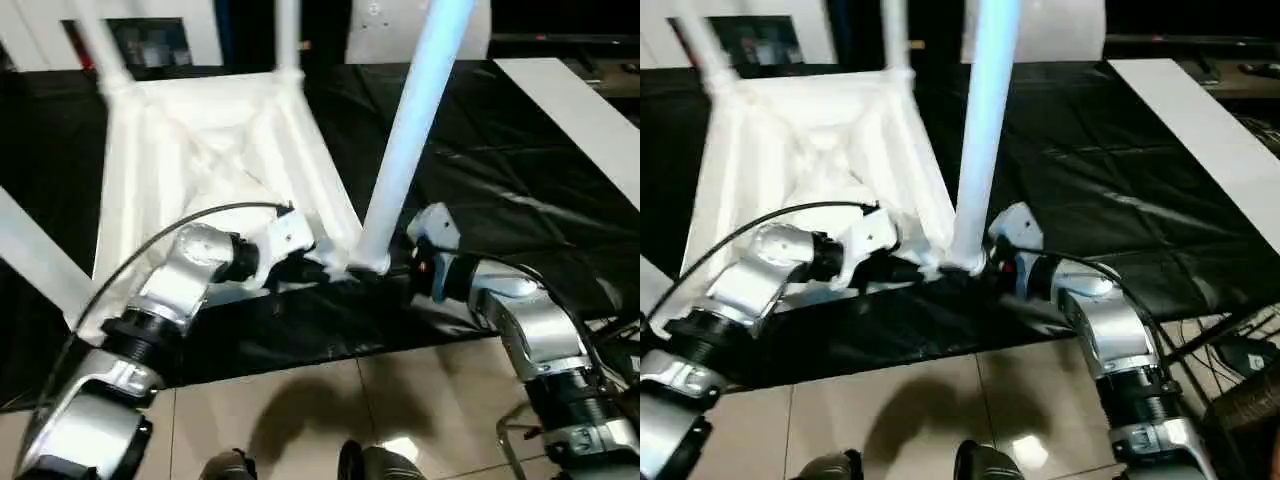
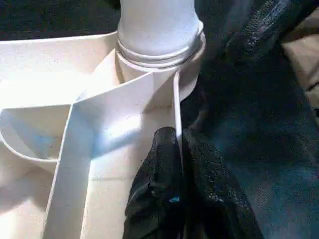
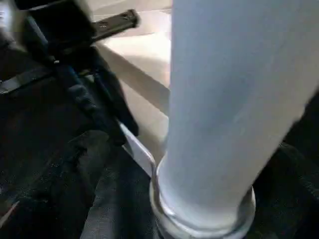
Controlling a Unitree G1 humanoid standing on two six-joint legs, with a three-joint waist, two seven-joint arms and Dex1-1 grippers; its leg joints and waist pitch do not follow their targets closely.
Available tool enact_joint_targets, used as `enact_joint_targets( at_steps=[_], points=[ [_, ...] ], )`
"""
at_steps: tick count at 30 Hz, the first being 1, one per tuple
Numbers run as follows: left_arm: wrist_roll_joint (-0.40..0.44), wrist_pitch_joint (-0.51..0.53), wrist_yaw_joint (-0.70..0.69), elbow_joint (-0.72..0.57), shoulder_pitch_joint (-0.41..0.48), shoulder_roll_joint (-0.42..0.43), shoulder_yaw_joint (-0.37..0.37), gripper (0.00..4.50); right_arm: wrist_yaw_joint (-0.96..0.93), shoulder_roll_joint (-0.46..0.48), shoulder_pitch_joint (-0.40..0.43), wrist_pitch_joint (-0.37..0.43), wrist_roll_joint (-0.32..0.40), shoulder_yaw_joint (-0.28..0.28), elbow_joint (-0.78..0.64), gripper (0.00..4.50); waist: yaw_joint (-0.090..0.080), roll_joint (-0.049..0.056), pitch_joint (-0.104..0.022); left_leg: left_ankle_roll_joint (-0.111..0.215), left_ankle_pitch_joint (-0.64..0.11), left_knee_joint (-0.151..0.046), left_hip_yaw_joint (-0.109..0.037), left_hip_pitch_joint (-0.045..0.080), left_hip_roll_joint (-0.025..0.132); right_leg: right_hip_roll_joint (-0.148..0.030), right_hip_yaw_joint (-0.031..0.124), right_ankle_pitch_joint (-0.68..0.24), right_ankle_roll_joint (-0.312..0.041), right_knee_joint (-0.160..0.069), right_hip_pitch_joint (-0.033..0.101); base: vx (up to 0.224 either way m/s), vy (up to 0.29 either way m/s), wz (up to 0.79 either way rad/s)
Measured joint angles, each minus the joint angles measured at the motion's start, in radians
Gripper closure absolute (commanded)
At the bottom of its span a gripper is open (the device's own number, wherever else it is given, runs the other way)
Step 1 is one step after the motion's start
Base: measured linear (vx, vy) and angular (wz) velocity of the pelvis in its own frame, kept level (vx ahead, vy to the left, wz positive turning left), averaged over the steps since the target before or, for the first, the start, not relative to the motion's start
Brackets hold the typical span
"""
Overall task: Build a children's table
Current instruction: Rotate leg to tighten
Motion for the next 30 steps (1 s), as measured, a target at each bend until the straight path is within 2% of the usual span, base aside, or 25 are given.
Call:
enact_joint_targets(
  at_steps=[6, 8, 10, 19, 30],
  points=[
    [-0.028, -0.079, -0.131, 0.031, -0.001, 0.042, -0.01, 4.5, 0.165, -0.049, -0.008, -0.042, 0.035, 0.019, 0.035, 0.03, 0.011, 0.0, 0.0, 0.001, -0.001, 0.001, 0.0, 0.0, 0.0, 0.0, 0.0, 0.0, 0.0, 0.0, 0.001, 0.0, 0.0, 0.0],
    [-0.033, -0.096, -0.163, 0.031, -0.003, 0.053, -0.022, 4.5, 0.224, -0.059, -0.008, -0.039, 0.059, 0.03, 0.034, 0.3, 0.018, 0.0, 0.0, 0.001, -0.001, 0.001, 0.0, 0.0, 0.0, 0.0, 0.0, 0.0, 0.0, 0.001, 0.001, 0.0, 0.0, 0.0],
    [-0.034, -0.117, -0.2, 0.031, -0.006, 0.066, -0.033, 4.5, 0.288, -0.078, -0.008, -0.029, 0.084, 0.04, 0.032, 0.37, 0.023, 0.0, 0.0, 0.001, -0.001, 0.001, 0.001, 0.0, 0.0, 0.0, 0.0, 0.0, 0.0, 0.0, 0.001, 0.0, 0.0, 0.0],
    [-0.03, -0.192, -0.265, 0.061, -0.025, 0.072, -0.064, 4.5, 0.419, -0.118, -0.026, -0.012, 0.119, 0.057, 0.033, 1.13, 0.044, -0.001, -0.001, 0.001, -0.001, 0.002, 0.002, 0.001, 0.001, -0.001, 0.0, 0.0, 0.001, 0.001, 0.002, 0.0, 0.0, 0.0],
    [-0.026, -0.216, -0.287, 0.073, -0.036, 0.071, -0.078, 4.5, 0.454, -0.123, -0.058, -0.012, 0.122, 0.068, 0.061, 1.89, 0.05, -0.005, -0.003, 0.001, -0.001, 0.003, 0.002, 0.001, 0.001, -0.001, -0.001, -0.001, 0.001, 0.001, 0.002, 0.0, 0.0, 0.0]
  ],
)
